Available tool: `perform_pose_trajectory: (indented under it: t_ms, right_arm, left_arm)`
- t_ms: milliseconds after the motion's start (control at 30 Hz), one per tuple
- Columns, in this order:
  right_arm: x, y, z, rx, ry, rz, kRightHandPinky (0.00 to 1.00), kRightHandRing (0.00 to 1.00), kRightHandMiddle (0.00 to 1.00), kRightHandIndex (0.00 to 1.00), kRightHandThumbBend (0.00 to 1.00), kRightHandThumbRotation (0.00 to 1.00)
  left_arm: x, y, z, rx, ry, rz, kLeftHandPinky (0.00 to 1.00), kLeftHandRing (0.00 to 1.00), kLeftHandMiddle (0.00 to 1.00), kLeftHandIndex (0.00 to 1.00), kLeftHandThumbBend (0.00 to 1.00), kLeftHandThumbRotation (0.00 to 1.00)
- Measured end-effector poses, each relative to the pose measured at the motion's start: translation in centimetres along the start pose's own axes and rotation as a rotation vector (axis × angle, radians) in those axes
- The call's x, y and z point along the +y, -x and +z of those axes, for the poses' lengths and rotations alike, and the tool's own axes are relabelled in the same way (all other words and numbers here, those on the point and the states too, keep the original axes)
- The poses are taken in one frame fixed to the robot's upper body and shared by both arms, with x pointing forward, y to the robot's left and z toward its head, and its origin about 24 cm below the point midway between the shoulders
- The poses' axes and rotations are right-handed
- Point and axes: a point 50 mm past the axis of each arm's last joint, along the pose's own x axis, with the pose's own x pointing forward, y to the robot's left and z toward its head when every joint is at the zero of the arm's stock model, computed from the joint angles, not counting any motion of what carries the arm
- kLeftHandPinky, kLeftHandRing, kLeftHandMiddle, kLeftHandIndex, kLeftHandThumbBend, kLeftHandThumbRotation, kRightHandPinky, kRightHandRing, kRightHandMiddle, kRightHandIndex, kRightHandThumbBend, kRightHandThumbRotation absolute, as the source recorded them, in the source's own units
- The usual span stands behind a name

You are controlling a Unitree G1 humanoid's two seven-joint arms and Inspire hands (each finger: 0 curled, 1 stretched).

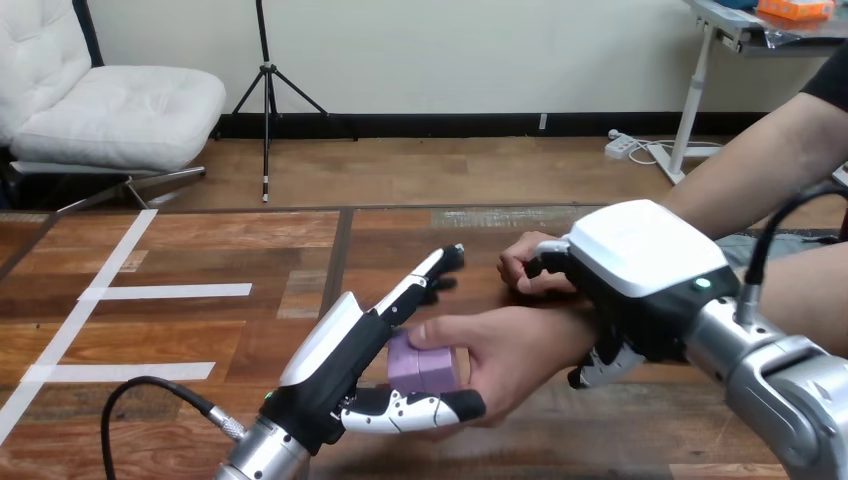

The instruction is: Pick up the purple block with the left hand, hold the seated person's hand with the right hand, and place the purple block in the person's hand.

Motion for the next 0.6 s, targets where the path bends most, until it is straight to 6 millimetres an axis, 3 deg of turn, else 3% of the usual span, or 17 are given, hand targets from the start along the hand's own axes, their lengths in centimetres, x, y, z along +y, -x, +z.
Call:
perform_pose_trajectory:
  t_ms: [600]
  right_arm:
    - [0.1,1.3,0.1,-0.013,-0.019,-0.034,0.67,0.74,0.77,0.78,0.81,0.13]
  left_arm:
    - [0.3,0.1,0.0,-0.003,0.03,-0.017,1.0,1.0,1.0,1.0,0.94,0.67]
